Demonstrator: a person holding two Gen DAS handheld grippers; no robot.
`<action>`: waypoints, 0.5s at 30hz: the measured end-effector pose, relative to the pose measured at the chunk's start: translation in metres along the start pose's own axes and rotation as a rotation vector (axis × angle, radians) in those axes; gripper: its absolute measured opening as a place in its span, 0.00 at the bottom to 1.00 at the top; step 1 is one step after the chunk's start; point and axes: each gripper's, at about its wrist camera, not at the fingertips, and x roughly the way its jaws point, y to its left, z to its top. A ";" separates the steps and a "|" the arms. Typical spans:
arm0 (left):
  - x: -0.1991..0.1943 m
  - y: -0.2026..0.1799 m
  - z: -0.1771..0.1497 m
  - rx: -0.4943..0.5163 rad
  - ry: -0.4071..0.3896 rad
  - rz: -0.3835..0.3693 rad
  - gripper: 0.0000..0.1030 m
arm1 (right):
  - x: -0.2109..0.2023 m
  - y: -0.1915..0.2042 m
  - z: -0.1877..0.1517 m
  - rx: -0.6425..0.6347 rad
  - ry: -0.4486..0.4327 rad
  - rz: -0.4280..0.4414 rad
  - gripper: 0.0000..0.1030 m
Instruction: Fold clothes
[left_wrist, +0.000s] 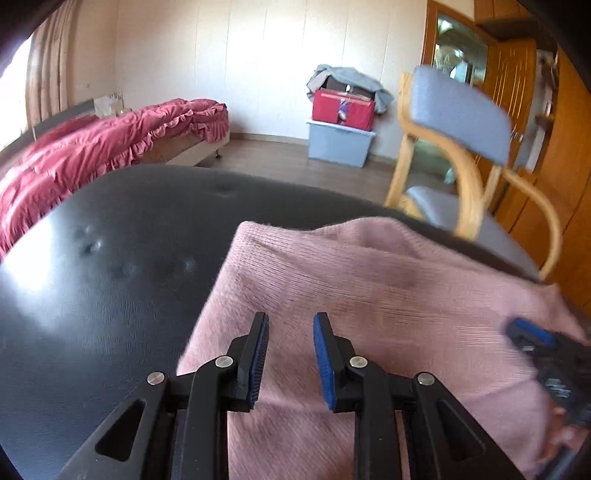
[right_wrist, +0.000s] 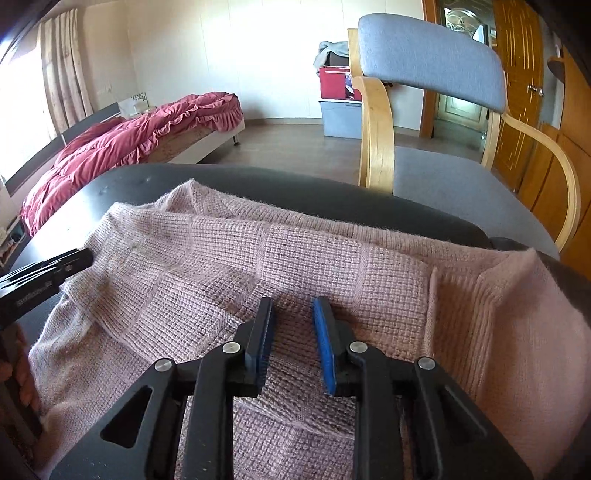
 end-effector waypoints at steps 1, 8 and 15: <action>-0.006 0.000 -0.004 -0.013 -0.004 -0.046 0.24 | 0.000 0.001 0.000 -0.002 0.000 -0.002 0.24; -0.003 0.002 -0.034 0.032 0.104 -0.149 0.24 | 0.001 0.000 0.000 0.000 0.000 0.000 0.25; -0.003 0.044 -0.036 0.046 0.141 -0.127 0.21 | 0.002 -0.004 0.000 0.014 0.001 0.018 0.25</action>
